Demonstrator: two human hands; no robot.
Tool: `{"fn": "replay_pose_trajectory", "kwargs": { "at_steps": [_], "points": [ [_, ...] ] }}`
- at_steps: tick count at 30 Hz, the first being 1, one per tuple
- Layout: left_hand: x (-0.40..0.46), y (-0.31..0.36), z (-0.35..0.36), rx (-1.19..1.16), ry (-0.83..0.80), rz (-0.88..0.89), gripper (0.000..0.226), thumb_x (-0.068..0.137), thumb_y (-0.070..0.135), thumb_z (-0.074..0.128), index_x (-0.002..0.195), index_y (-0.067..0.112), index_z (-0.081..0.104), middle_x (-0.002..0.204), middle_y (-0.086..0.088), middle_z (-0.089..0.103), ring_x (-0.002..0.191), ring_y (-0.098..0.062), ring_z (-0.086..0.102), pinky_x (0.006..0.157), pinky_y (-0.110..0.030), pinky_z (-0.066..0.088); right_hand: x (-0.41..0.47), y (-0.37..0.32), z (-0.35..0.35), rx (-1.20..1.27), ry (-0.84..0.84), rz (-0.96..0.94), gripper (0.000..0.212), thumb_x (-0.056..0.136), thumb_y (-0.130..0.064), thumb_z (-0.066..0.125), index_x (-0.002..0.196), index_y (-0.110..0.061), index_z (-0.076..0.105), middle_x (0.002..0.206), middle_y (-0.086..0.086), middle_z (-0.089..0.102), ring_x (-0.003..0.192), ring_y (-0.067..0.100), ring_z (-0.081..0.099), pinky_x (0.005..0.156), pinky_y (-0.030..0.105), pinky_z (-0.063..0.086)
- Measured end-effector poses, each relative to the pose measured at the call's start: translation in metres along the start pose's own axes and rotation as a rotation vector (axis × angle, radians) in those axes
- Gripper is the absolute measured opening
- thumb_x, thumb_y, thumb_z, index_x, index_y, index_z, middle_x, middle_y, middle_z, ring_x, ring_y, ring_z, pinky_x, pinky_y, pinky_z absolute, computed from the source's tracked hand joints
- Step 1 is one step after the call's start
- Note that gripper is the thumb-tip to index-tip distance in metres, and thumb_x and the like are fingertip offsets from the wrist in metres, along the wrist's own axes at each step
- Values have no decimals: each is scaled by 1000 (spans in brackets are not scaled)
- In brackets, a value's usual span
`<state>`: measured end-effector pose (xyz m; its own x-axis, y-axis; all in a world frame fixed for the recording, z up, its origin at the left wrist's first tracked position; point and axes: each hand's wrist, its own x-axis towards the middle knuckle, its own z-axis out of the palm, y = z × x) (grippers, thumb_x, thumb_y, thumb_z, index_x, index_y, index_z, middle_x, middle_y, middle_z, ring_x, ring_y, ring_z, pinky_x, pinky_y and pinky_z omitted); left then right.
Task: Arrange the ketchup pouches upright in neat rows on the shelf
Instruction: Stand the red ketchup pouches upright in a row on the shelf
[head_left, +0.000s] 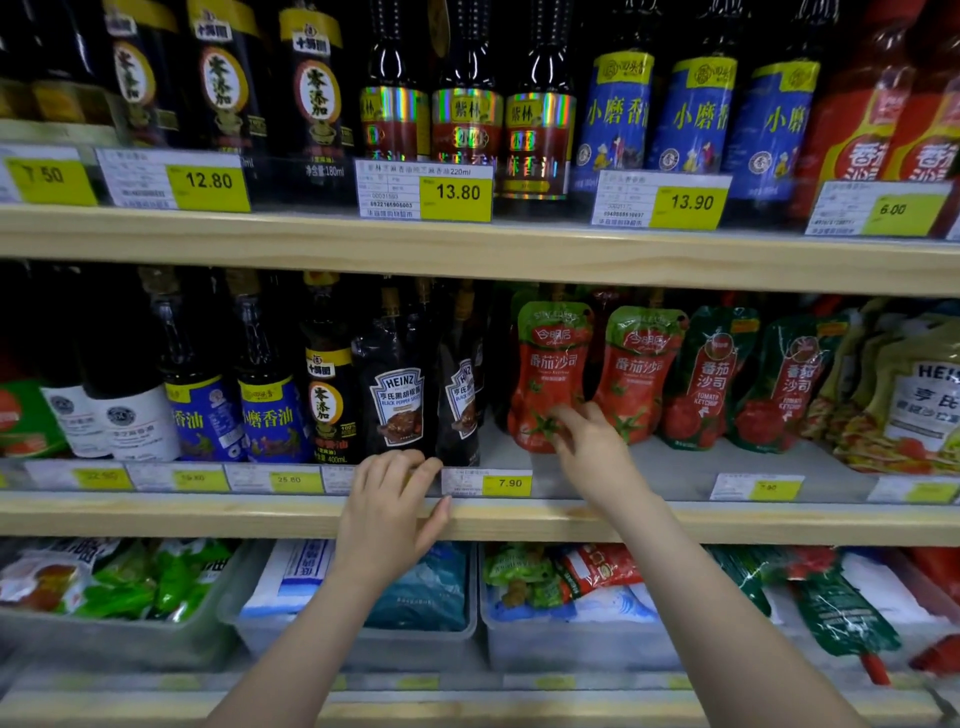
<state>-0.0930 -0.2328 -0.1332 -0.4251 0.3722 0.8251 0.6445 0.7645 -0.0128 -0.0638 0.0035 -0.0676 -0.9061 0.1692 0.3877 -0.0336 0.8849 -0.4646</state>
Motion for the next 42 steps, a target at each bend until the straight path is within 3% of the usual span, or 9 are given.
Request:
{"fn": "replay_pose_trajectory", "kwargs": {
  "at_steps": [8, 14, 18, 24, 27, 30, 33, 36, 42],
  "points": [
    [1, 2, -4, -22, -43, -14, 38, 85, 37, 51, 103, 6, 64, 97, -11, 62, 94, -22, 47, 87, -36, 37, 5, 3, 1, 18, -78, 8, 36, 93, -15, 45, 128, -20, 53, 130, 12, 47, 110, 34, 53, 92, 43, 47],
    [-4, 11, -14, -140, -37, -39, 42, 92, 42, 42, 106, 8, 61, 104, -10, 62, 101, -23, 51, 93, -39, 38, -33, 19, -28, 8, -55, -117, 35, 93, -24, 49, 127, -18, 51, 125, 5, 49, 109, 24, 53, 89, 40, 46],
    [-17, 49, -8, -287, 2, 85, 30, 90, 39, 46, 109, 17, 51, 117, -2, 51, 105, -21, 50, 96, -38, 38, -72, 68, -65, -122, -1, -141, 32, 92, -31, 51, 122, -21, 54, 119, 0, 54, 104, 21, 55, 85, 33, 45],
    [-38, 106, 28, -424, -323, 210, 32, 76, 30, 62, 104, 14, 61, 108, -4, 63, 98, -17, 54, 82, -27, 44, -97, 141, -102, -281, 69, -14, 40, 90, -25, 57, 129, -18, 50, 128, 8, 54, 119, 28, 47, 104, 51, 33],
    [-38, 119, 51, -388, -487, 208, 32, 75, 30, 63, 104, 16, 62, 107, -2, 62, 94, -18, 58, 76, -29, 49, -100, 153, -98, -271, 110, -69, 41, 89, -23, 57, 129, -17, 49, 128, 8, 52, 122, 27, 45, 105, 53, 31],
    [-31, 135, 70, -308, -582, 230, 41, 61, 30, 80, 97, 18, 66, 98, 1, 65, 83, -19, 64, 67, -25, 52, -99, 156, -87, -121, 193, -92, 37, 89, -18, 57, 126, -15, 50, 126, 8, 50, 123, 23, 40, 107, 48, 31],
    [-29, 138, 82, -140, -641, 133, 56, 45, 38, 88, 95, 19, 71, 91, -2, 69, 76, -23, 68, 62, -31, 55, -97, 159, -79, -54, 258, -114, 36, 89, -15, 57, 124, -14, 51, 125, 7, 49, 123, 18, 35, 108, 39, 30],
    [-36, 132, 86, -90, -681, 33, 65, 47, 41, 89, 103, 14, 71, 97, -12, 70, 80, -33, 68, 62, -44, 58, -97, 163, -74, -23, 269, -109, 36, 89, -14, 57, 124, -15, 50, 127, 6, 48, 129, 16, 29, 111, 36, 23],
    [-50, 128, 82, -162, -605, 52, 48, 56, 23, 89, 99, 8, 71, 107, -14, 68, 97, -31, 67, 78, -45, 56, -98, 158, -69, 11, 282, -60, 36, 89, -13, 56, 124, -14, 49, 131, 6, 46, 135, 19, 25, 114, 40, 21]
  ]
}}
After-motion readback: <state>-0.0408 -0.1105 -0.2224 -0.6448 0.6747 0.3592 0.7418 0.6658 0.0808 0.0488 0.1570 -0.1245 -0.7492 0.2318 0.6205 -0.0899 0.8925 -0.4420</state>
